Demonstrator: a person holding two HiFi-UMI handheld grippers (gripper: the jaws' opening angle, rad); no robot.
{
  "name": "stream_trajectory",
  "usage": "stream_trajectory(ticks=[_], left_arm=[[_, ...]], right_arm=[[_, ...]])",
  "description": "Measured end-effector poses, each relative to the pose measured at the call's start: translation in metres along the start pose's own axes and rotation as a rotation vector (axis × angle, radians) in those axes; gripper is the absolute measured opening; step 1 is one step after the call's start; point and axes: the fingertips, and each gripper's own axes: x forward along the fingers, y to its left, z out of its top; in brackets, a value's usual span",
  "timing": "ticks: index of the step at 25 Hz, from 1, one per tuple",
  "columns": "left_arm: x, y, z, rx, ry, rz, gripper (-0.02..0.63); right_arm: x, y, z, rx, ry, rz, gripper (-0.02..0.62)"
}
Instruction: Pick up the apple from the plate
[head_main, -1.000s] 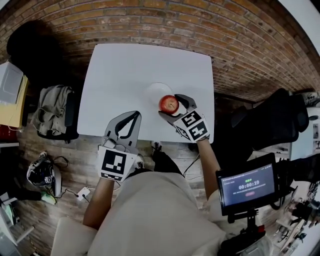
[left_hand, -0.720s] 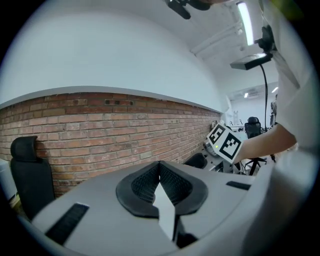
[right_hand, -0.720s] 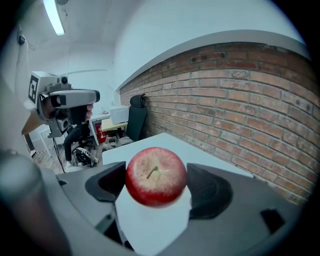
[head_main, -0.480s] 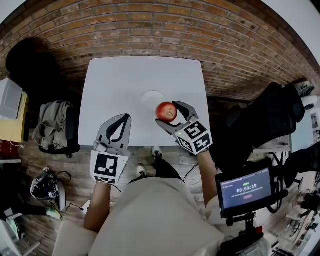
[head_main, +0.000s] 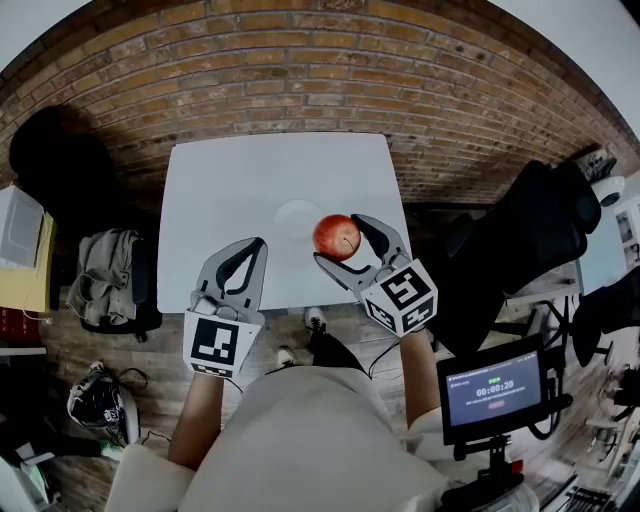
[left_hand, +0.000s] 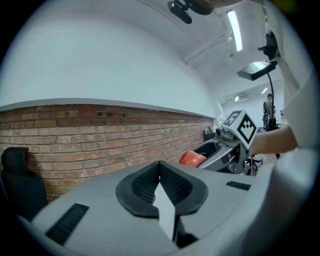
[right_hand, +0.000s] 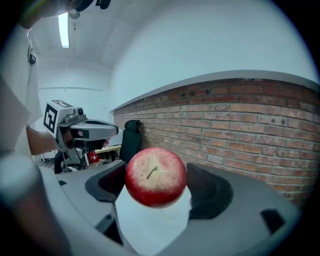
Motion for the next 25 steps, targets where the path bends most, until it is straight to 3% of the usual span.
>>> stream_trajectory(ticks=[10, 18, 25], left_arm=[[0.011, -0.012, 0.025, 0.022, -0.051, -0.029, 0.005], [0.009, -0.011, 0.033, -0.004, -0.07, -0.043, 0.005], [0.01, -0.011, 0.032, -0.008, -0.061, -0.045, 0.005]], right_arm=[[-0.038, -0.016, 0.027, 0.009, -0.116, -0.094, 0.365], [-0.052, -0.009, 0.049, 0.037, -0.194, -0.064, 0.367], [-0.048, -0.008, 0.048, 0.039, -0.191, -0.047, 0.367]])
